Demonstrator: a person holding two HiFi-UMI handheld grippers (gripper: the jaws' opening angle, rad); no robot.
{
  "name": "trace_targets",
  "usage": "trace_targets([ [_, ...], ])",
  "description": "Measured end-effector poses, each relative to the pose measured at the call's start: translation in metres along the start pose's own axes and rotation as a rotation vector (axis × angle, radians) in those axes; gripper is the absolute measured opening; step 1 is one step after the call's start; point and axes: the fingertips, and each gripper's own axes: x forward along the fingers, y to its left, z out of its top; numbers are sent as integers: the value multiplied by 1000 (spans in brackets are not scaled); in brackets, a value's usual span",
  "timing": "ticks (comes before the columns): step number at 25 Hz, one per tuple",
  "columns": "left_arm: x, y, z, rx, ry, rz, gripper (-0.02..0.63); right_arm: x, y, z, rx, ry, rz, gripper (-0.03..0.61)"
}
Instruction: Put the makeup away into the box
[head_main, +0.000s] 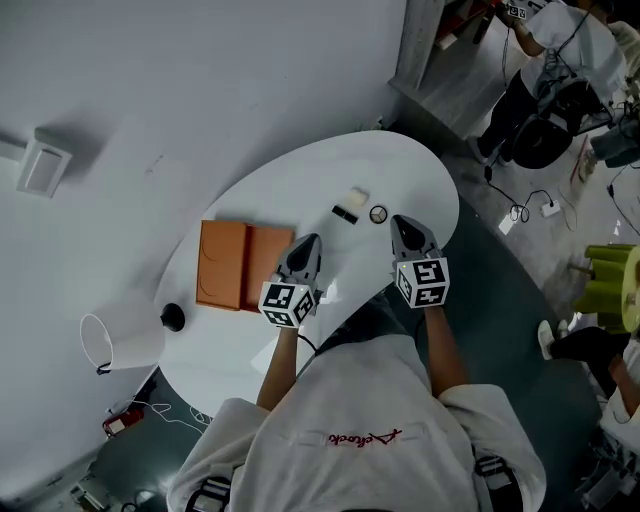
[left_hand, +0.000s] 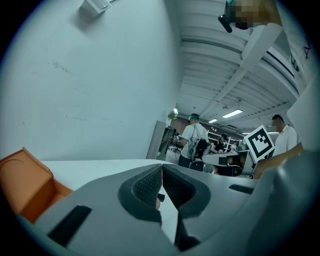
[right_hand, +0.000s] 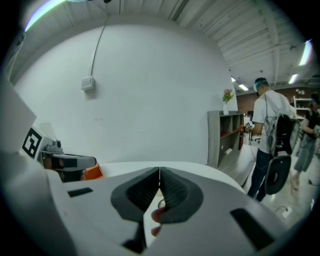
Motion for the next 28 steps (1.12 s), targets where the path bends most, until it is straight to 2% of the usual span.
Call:
trace_targets([
  [14,40,24,-45,-68,88,25,11,37,-4,-94,57,197,33,23],
  [15,42,25,-49,-71,94,24,11,40,-3,-100,56,211,42,38],
  [16,43,25,-52,-72,100,22,11,43,-2,-106,52,227,53,114],
  [18,44,26,-56,-74,110,23,11,50,0,-116,40,260,67,213],
  [22,45,30,-58,-89,109,34,11,68,-4,-126,16,309,71,254],
  [28,48,33,-57,-99,107,37,11,93,-10,-133,-29,381,46,258],
])
